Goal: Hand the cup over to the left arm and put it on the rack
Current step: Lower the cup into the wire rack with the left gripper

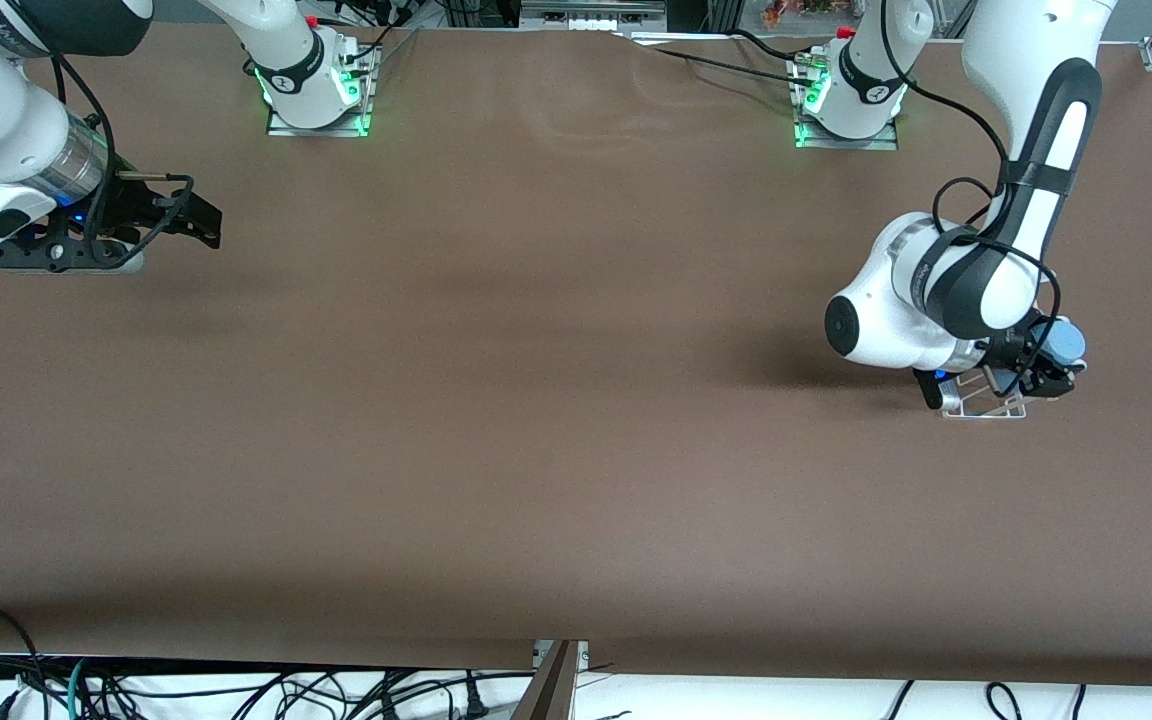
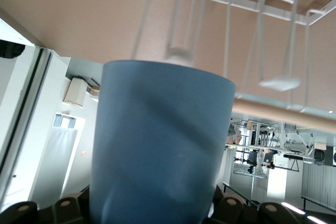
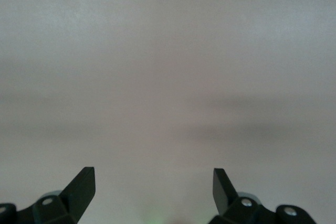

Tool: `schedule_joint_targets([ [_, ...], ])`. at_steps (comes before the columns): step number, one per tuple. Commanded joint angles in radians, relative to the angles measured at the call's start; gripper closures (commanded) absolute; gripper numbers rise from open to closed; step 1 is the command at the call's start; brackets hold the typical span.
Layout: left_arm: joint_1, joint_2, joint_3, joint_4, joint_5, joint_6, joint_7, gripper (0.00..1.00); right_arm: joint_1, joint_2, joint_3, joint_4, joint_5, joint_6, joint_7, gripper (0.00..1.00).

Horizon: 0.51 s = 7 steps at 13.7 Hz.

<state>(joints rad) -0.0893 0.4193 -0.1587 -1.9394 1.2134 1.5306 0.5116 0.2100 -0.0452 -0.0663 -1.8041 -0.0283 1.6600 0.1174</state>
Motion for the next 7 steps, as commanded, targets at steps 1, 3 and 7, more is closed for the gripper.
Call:
schedule_joint_targets([
  [1,0.01,-0.054,-0.018,-0.084,0.037,0.029,-0.074,1.0,-0.018,0.024,0.005,0.04,-0.007,-0.002,-0.039,0.01],
  [3,0.02,-0.044,-0.016,-0.084,0.043,0.066,-0.076,1.0,-0.018,0.059,0.003,0.063,-0.007,-0.009,-0.039,0.01],
  [7,0.022,-0.037,-0.016,-0.084,0.055,0.069,-0.084,1.0,-0.038,0.079,0.005,0.094,-0.005,-0.008,-0.041,0.01],
])
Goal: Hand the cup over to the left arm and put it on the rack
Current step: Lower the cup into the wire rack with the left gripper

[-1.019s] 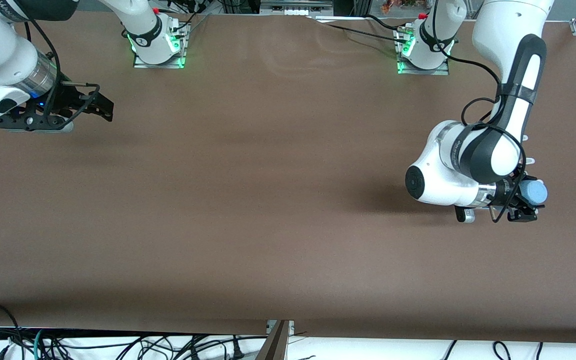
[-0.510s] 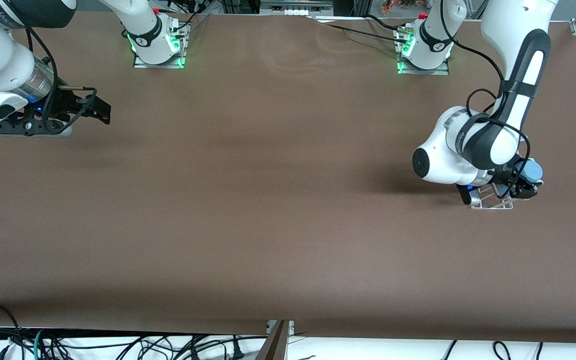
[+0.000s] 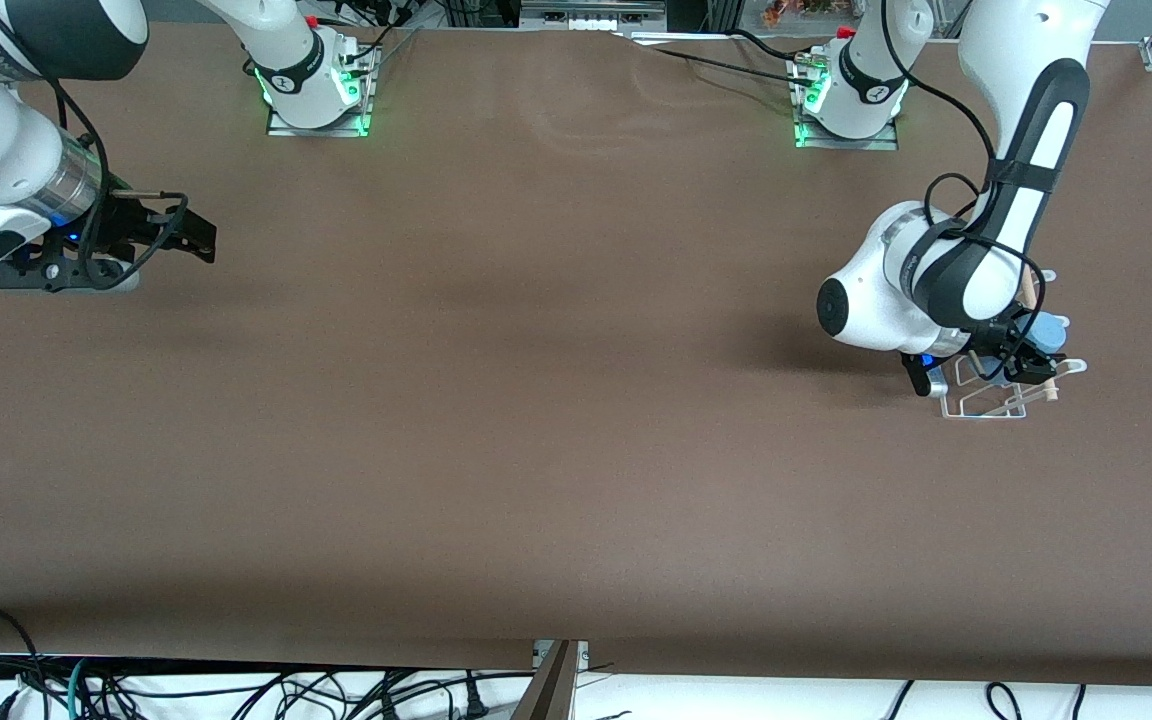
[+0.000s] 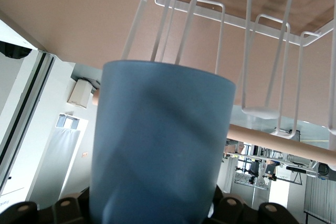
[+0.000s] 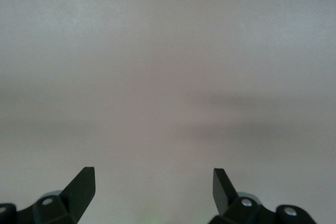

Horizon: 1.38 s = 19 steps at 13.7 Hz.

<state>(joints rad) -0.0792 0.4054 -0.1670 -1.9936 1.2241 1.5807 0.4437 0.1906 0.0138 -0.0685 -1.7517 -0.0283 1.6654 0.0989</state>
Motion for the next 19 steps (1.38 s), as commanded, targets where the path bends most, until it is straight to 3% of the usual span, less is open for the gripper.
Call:
schedule_joint_targets([
  [1,0.012,-0.023,-0.006,-0.03,0.046,0.019,-0.016,1.0,-0.02,0.02,0.006,0.041,0.001,-0.013,-0.021,0.01],
  [9,0.026,-0.016,-0.008,-0.03,0.055,0.019,-0.036,0.98,-0.017,0.031,0.007,0.04,0.002,-0.015,-0.021,0.01],
  [10,0.024,-0.013,-0.008,-0.03,0.055,0.019,-0.036,0.42,-0.017,0.034,0.007,0.041,0.002,-0.015,-0.019,0.01],
  [11,0.022,-0.013,-0.008,-0.03,0.055,0.019,-0.036,0.0,-0.016,0.034,0.007,0.041,0.002,-0.015,-0.018,0.01],
  [16,0.036,-0.034,-0.009,0.002,0.01,0.019,-0.039,0.0,-0.016,0.034,0.007,0.041,0.002,-0.015,-0.019,0.01],
  [19,0.039,-0.051,-0.008,0.125,-0.226,0.005,-0.027,0.0,-0.016,0.035,0.007,0.04,0.002,-0.015,-0.019,0.01],
])
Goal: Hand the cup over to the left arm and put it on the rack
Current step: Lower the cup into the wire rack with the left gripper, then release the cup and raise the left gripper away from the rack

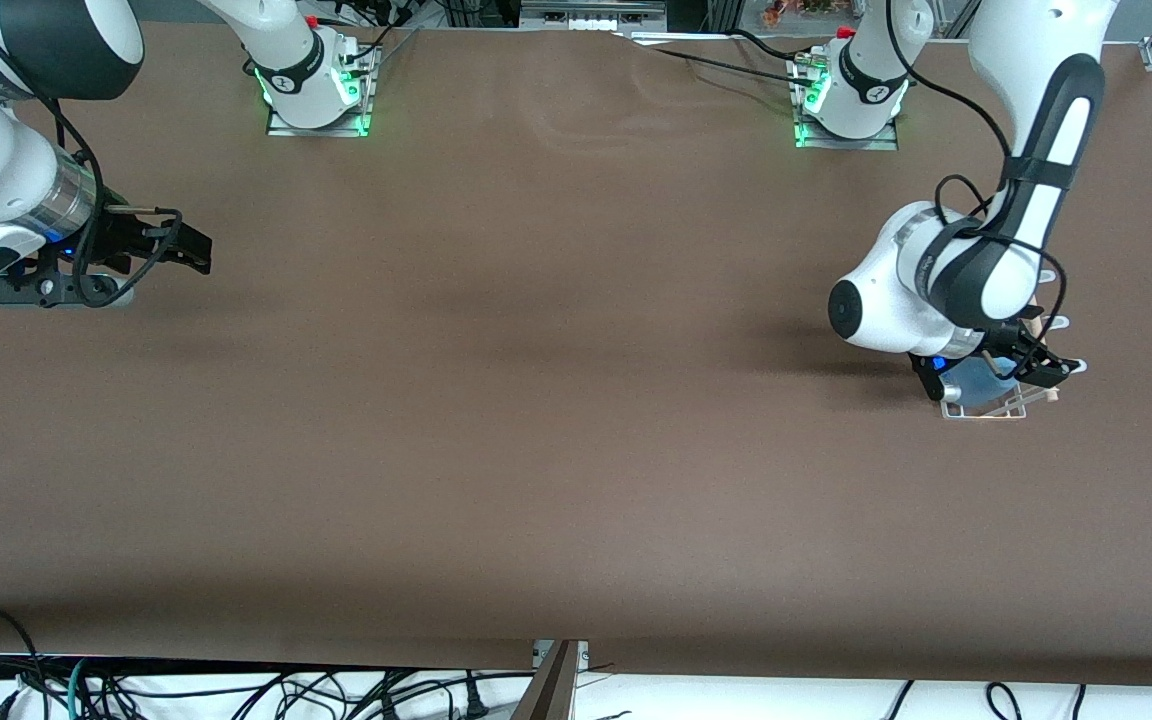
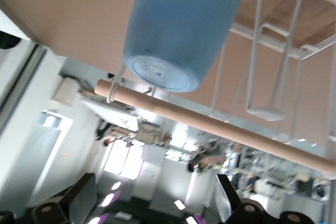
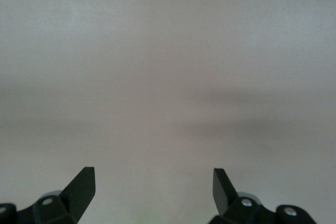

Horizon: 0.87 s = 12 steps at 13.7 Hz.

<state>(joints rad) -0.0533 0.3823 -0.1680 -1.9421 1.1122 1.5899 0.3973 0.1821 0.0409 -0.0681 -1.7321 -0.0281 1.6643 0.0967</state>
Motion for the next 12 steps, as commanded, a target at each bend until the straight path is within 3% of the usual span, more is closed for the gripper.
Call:
schedule_joint_targets([
  [1,0.015,-0.031,-0.005,0.11,-0.17,-0.013,0.023,0.0,-0.007,0.008,0.007,0.02,0.002,-0.014,-0.015,0.01],
  [4,0.029,-0.025,0.001,0.277,-0.459,-0.086,0.015,0.0,-0.007,0.011,0.008,0.02,0.002,-0.014,-0.017,0.01],
  [8,0.027,-0.022,-0.002,0.474,-0.76,-0.146,0.014,0.0,-0.007,0.013,0.008,0.022,0.002,-0.014,-0.015,0.01],
  [12,0.036,-0.016,0.005,0.65,-0.89,-0.117,0.006,0.0,-0.006,0.013,0.008,0.02,0.002,-0.014,-0.017,0.01],
])
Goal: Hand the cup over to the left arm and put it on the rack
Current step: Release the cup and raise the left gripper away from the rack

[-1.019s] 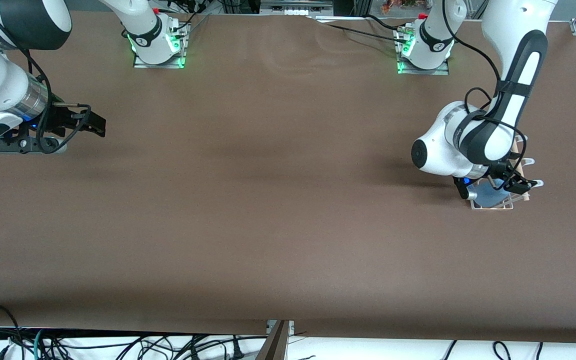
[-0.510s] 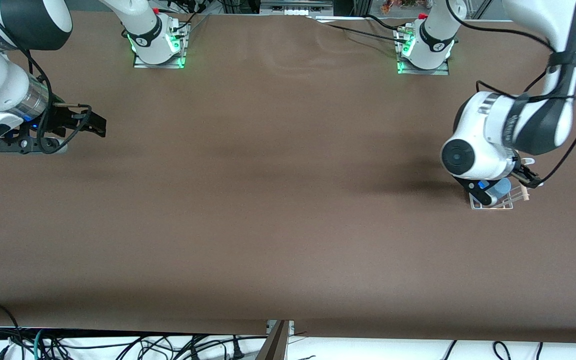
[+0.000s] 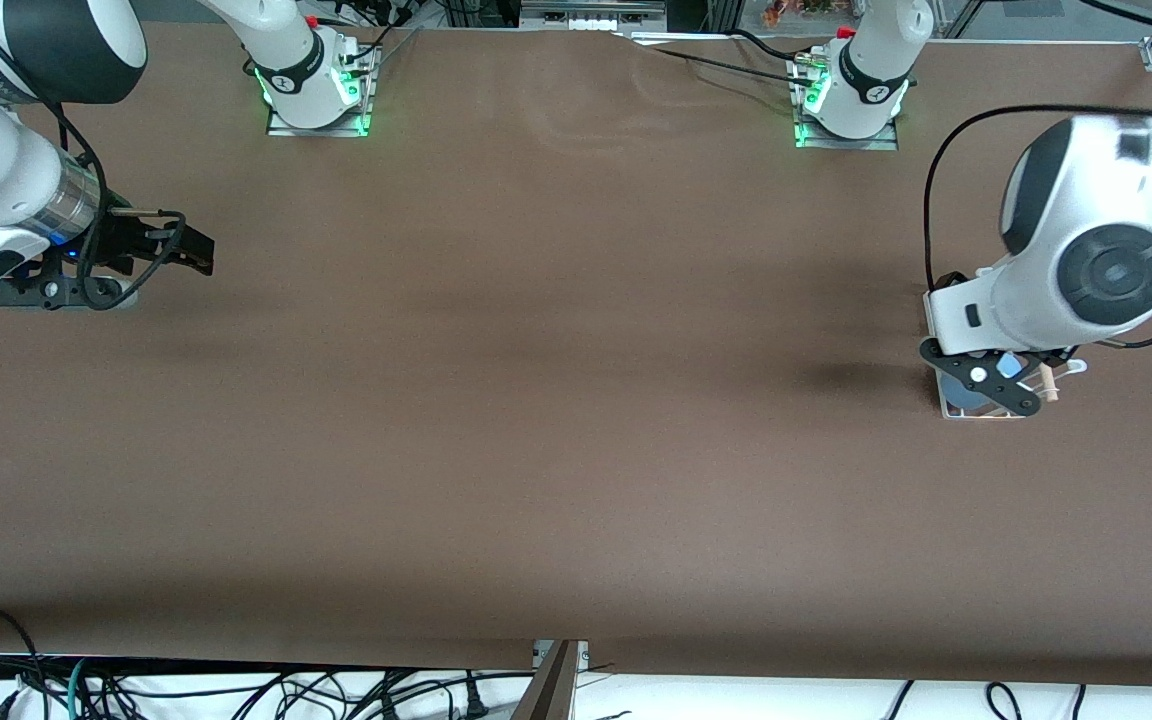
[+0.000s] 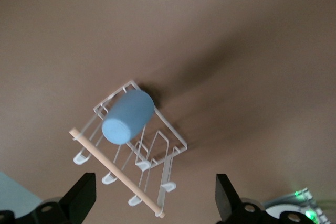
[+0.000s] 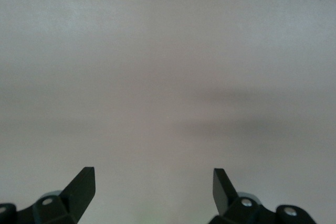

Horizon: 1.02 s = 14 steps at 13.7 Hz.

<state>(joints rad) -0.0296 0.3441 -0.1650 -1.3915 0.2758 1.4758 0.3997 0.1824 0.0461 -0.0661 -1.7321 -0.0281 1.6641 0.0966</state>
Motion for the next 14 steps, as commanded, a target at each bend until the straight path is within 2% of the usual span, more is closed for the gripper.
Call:
schedule_joint_targets([
  [1,0.002,0.016,0.027,0.117,-0.065,0.045,0.001,0.0,-0.006,0.008,0.006,0.02,0.002,-0.014,-0.015,0.01],
  [3,0.008,-0.016,0.036,0.105,-0.137,0.092,-0.066,0.0,-0.006,0.008,0.006,0.02,0.002,-0.014,-0.017,0.01],
  [5,0.016,-0.068,0.038,0.062,-0.188,0.087,-0.247,0.0,-0.006,0.008,0.006,0.02,0.002,-0.014,-0.015,0.01],
  [7,0.033,-0.169,0.039,-0.074,-0.283,0.098,-0.391,0.0,-0.004,0.009,0.006,0.02,0.002,-0.014,-0.015,0.01],
  [8,0.034,-0.222,0.042,-0.142,-0.302,0.141,-0.422,0.0,-0.004,0.009,0.006,0.02,0.002,-0.014,-0.015,0.01],
  [11,0.033,-0.425,0.042,-0.431,-0.305,0.312,-0.409,0.0,-0.003,0.009,0.006,0.02,0.002,-0.014,-0.014,0.01],
  [12,0.033,-0.454,0.042,-0.464,-0.306,0.317,-0.407,0.0,-0.003,0.009,0.006,0.02,0.002,-0.014,-0.014,0.01],
  [14,0.028,-0.474,0.044,-0.465,-0.294,0.313,-0.41,0.0,-0.003,0.009,0.006,0.02,0.002,-0.014,-0.014,0.01],
])
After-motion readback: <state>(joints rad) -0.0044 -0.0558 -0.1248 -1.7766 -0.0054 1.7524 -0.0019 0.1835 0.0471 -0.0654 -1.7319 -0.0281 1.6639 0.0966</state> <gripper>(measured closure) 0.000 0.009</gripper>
